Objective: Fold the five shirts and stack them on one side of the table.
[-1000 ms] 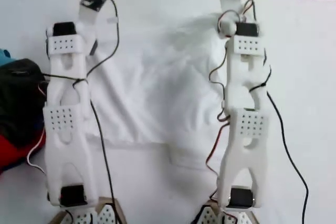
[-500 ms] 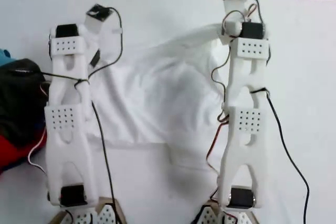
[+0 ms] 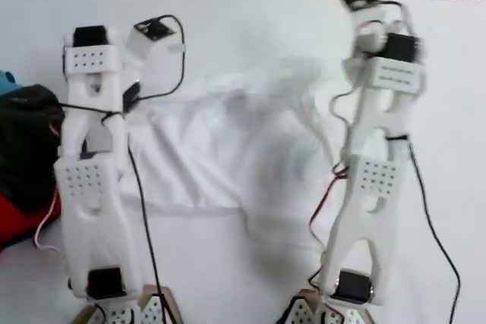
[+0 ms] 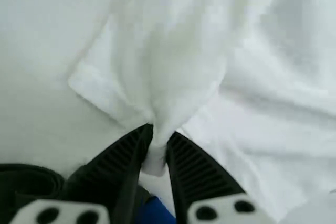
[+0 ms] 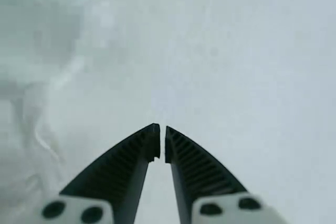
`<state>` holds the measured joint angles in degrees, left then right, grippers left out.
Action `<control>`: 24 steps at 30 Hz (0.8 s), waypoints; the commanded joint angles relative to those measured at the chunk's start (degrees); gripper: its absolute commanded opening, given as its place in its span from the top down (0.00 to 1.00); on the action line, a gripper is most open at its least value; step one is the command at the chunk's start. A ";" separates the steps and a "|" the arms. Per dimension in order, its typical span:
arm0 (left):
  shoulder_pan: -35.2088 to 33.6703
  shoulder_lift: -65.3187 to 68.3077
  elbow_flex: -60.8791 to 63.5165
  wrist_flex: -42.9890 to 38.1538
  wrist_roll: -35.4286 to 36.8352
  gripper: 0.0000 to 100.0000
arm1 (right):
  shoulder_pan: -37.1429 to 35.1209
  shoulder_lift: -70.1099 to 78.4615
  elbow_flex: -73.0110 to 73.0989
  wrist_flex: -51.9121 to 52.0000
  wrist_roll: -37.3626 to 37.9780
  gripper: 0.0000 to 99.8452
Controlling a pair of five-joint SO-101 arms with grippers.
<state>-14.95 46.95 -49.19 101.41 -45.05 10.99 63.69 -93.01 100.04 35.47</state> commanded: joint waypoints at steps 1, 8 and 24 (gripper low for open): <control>-0.62 -9.58 7.34 0.79 -1.67 0.97 | 3.12 -6.73 -1.85 1.63 0.70 0.98; -0.70 -13.45 12.97 -1.67 -1.67 0.97 | -0.66 -12.18 1.05 1.54 0.18 0.98; 1.67 -13.36 16.57 -11.87 4.48 0.97 | -21.32 -1.27 9.67 1.27 -13.10 0.83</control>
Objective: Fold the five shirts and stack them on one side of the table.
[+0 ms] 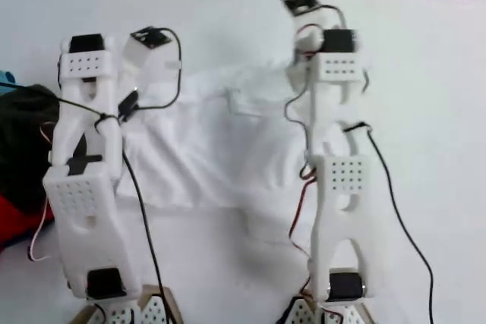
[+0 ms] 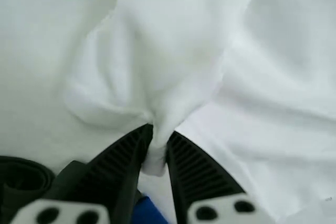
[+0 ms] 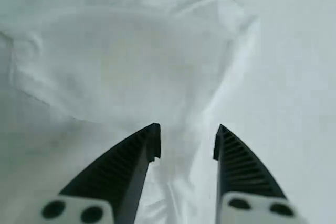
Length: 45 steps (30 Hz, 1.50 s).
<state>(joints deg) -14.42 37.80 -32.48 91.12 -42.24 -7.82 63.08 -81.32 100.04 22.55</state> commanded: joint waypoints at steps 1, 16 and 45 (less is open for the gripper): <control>1.14 -4.22 -0.13 -1.85 2.11 0.97 | -3.12 -0.66 -1.93 1.27 -0.18 0.83; 1.14 -4.13 -0.13 -2.29 2.46 0.97 | -5.67 -2.07 10.46 -0.92 1.76 0.83; 1.05 -4.13 -0.04 -2.20 2.46 0.97 | 0.40 -2.95 7.21 1.27 5.01 0.84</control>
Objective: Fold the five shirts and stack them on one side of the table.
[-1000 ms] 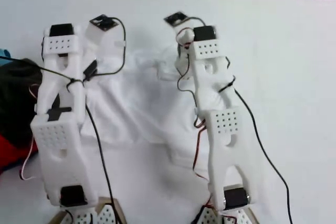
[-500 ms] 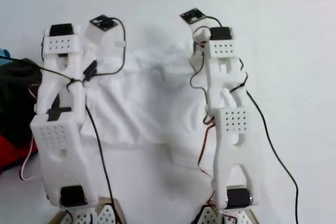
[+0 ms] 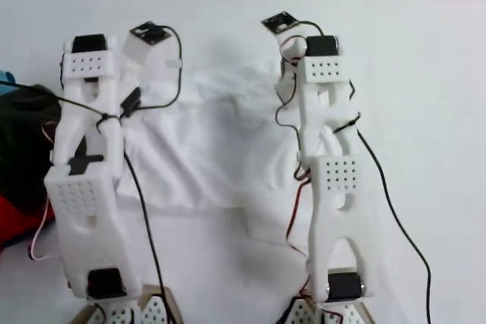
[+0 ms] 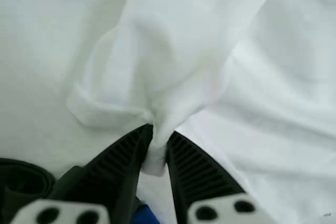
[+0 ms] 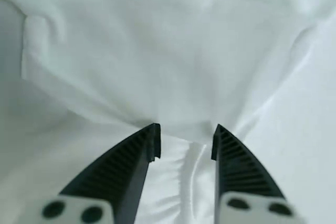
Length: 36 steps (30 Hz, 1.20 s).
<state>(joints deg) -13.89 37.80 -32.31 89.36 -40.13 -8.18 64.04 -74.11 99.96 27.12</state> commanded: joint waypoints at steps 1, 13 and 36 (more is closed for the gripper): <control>0.44 -4.13 -0.22 -0.44 0.35 0.97 | 0.75 -3.21 0.00 1.36 0.44 0.84; 0.35 -4.13 -0.22 0.00 0.35 0.97 | 0.22 6.99 -0.53 -5.05 0.44 0.86; 0.88 -4.57 -3.47 3.78 0.35 0.97 | 1.71 -0.75 -17.14 1.45 0.44 0.98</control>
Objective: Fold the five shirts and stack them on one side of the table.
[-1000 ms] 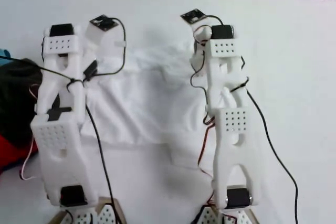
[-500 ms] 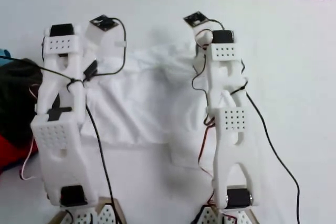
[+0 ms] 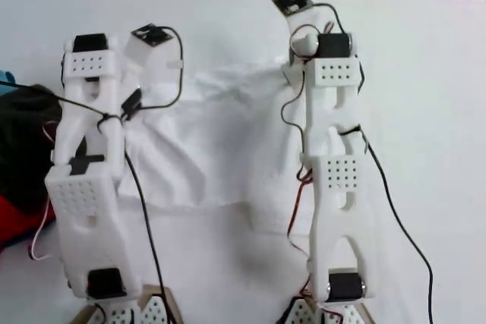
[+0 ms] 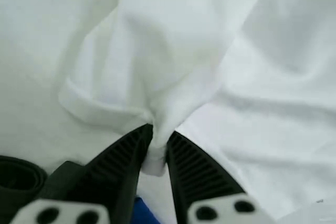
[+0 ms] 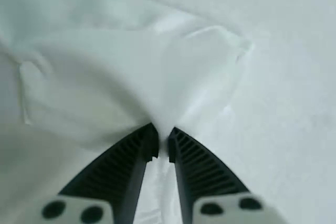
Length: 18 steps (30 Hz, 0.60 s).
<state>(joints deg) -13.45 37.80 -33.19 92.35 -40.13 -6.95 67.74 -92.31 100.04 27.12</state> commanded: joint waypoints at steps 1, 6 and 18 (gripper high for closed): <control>0.44 -4.66 -2.68 0.88 0.35 0.97 | 0.48 -3.82 2.46 1.36 0.44 0.98; 0.26 -4.57 -2.51 1.05 0.35 0.97 | 0.48 1.27 6.07 1.10 0.44 0.98; 0.26 -4.40 -2.24 1.05 0.35 0.97 | 0.13 7.08 -2.64 0.66 0.44 0.98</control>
<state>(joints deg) -13.36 37.80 -33.54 92.88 -40.13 -6.86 75.56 -91.08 100.04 27.12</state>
